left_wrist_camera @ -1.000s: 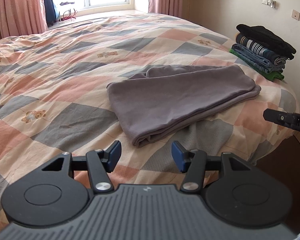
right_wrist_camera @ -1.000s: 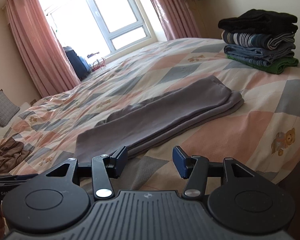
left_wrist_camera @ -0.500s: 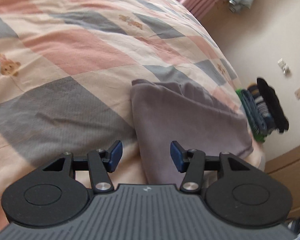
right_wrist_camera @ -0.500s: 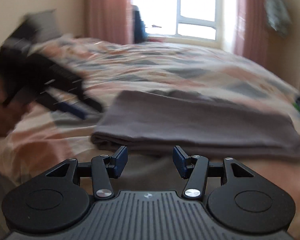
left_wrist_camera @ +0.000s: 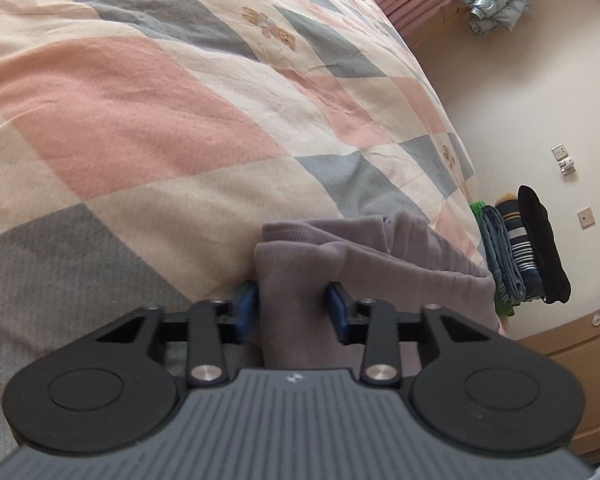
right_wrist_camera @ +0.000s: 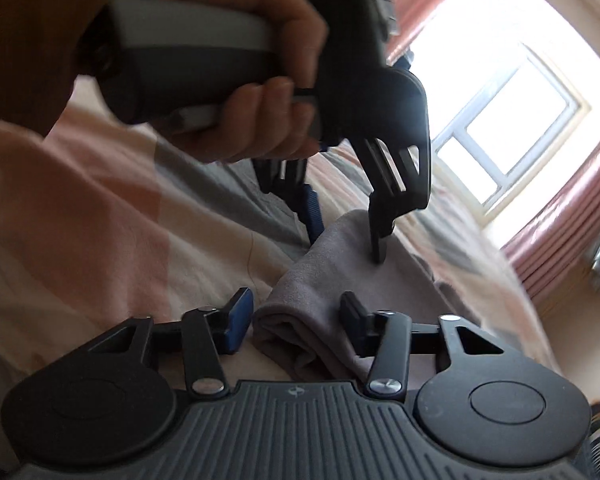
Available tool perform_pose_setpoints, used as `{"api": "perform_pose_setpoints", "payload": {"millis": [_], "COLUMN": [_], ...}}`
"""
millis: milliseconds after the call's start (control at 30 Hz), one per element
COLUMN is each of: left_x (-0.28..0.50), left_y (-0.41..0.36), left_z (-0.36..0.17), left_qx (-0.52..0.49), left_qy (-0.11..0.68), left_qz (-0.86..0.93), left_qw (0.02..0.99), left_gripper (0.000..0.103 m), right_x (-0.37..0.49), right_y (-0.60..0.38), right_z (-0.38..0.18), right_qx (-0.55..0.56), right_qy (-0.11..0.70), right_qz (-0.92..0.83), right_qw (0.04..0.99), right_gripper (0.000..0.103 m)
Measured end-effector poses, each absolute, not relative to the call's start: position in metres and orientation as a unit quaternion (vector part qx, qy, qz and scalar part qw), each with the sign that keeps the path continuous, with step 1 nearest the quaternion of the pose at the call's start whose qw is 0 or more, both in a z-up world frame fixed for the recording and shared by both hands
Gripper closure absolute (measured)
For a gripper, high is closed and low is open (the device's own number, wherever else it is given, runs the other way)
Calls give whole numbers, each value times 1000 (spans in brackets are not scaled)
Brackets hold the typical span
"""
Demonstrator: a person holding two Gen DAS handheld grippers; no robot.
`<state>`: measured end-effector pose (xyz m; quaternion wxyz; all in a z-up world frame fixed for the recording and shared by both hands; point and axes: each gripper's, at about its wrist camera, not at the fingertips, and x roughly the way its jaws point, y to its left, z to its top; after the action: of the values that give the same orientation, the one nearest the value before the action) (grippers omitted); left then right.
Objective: Fold clothes
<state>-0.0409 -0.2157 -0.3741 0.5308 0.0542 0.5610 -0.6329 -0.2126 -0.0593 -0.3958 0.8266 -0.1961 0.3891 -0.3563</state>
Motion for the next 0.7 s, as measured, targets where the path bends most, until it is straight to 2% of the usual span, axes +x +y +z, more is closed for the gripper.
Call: {"api": "perform_pose_setpoints", "payload": {"millis": [100,233,300,333,400,533,633,700], "left_x": [-43,-57,-70,-78,-98,-147,-196,-225], "left_y": [-215,-214,-216,-218,-222,-235,-250,-260], "left_z": [-366,-336,-313,-300,-273,-240,-252,-275], "left_qx": [47,30,18,12,2,15,79,117], "left_qy": [554,528,512,501,469,420,409,420], "left_qz": [-633,-658,-682,-694,-722,-768,-778,-771], "left_qw": [538,536,522,517,509,483,471,464], "left_gripper": [87,86,79,70,68,55,53,56], "right_x": [-221,-260,-294,-315,-357,-441,-499,-536], "right_y": [-61,-82,-104,-116,-139,-180,-203,-213], "right_z": [-391,-355,-335,-327,-316,-313,-321,-334], "right_qx": [-183,-53,63,118,211,317,356,382], "right_qy": [368,290,229,196,133,44,8,-10], "right_qz": [-366,-371,-366,-364,-371,-414,-463,-488], "right_qw": [835,881,900,903,895,852,811,785], "right_gripper": [83,85,85,85,85,86,86,86]}}
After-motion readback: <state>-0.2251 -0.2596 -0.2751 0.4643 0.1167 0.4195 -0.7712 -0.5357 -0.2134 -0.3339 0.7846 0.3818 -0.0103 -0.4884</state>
